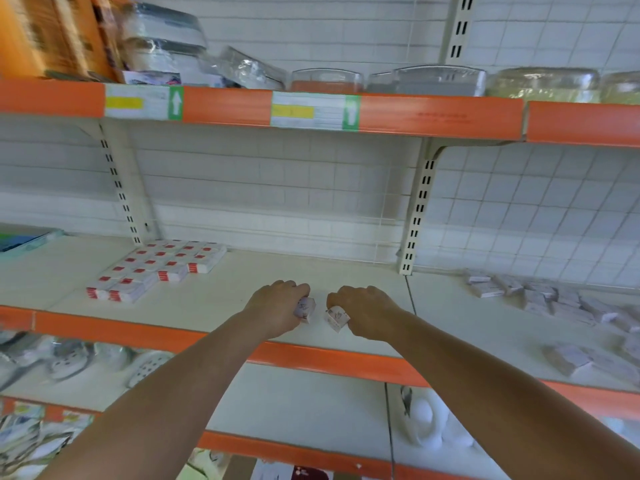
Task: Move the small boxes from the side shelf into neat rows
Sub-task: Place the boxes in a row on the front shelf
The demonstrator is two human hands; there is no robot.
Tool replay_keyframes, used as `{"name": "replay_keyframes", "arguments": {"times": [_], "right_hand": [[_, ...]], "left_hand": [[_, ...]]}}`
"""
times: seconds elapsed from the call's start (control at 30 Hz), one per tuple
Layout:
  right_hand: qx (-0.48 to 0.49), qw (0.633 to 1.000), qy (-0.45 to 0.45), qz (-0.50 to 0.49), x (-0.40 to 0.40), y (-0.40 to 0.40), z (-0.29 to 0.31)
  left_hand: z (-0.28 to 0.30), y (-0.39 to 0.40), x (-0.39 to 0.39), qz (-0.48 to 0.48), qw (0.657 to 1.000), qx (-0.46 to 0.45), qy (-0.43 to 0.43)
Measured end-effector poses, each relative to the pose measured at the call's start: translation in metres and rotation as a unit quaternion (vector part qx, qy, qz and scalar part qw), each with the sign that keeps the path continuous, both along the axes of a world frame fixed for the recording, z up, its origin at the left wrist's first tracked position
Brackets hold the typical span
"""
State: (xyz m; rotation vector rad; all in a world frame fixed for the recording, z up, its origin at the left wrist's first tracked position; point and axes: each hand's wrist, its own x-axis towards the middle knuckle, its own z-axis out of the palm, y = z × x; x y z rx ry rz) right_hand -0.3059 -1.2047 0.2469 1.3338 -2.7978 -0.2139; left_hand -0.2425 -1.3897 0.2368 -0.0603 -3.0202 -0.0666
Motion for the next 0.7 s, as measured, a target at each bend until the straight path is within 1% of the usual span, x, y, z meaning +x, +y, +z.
{"name": "replay_keyframes", "arguments": {"times": [0.37,0.7], "right_hand": [[0.025,1.000,-0.012,0.015,0.005,-0.066,-0.004],[0.014,0.998,-0.008,0.058,-0.027,-0.102,-0.013]], "left_hand": [[-0.006,-0.063,0.014,0.022,1.000,0.000,0.000],[-0.016,-0.088,-0.015,0.039,0.999,0.005,-0.004]]}}
